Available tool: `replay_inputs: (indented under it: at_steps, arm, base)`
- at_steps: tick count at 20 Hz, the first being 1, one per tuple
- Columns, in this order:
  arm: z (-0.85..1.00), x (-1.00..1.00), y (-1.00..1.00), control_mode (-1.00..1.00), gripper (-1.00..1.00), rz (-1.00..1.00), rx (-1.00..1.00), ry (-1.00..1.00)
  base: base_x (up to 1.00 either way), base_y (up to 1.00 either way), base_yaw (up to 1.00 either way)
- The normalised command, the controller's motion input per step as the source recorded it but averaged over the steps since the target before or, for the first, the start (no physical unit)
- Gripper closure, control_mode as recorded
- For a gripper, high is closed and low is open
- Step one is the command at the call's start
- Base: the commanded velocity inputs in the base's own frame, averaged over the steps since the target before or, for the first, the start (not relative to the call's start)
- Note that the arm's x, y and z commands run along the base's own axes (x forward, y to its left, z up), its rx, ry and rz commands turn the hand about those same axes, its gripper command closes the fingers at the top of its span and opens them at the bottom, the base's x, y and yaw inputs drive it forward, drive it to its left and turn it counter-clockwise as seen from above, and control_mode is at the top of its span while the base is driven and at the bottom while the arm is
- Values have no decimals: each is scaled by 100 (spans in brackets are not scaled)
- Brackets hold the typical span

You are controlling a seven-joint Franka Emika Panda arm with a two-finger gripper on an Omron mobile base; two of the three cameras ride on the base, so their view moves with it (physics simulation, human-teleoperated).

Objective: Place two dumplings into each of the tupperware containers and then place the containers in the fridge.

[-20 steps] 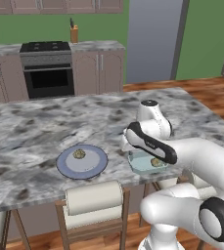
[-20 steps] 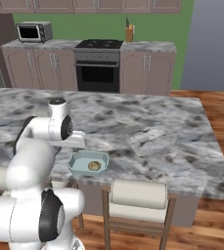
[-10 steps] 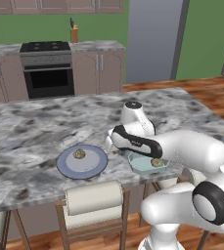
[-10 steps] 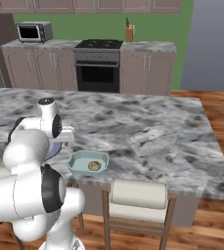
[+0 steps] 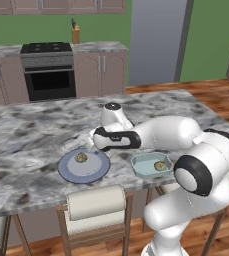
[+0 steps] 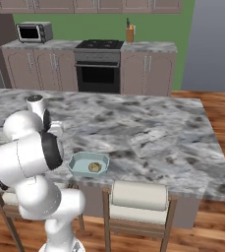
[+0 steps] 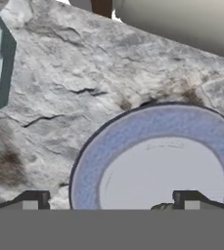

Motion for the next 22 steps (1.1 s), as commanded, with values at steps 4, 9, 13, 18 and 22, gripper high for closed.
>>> replay_inputs:
  at_steps: [4, 9, 13, 18, 22]
  arm:
    - [-1, 19, 66, -100, -100, 4, 0, 0]
    - [-8, 0, 60, -100, -100, 8, -2, 0]
    - [-33, 0, 21, -100, -100, 2, -2, 0]
    - [-32, 0, 1, -100, -100, 0, 0, -2]
    - [-27, 0, 0, -100, -100, 0, 0, -9]
  base:
    - [0, 0, 0]
    - [0, 0, 0]
    - [0, 0, 0]
    - [0, 0, 0]
    - [0, 0, 0]
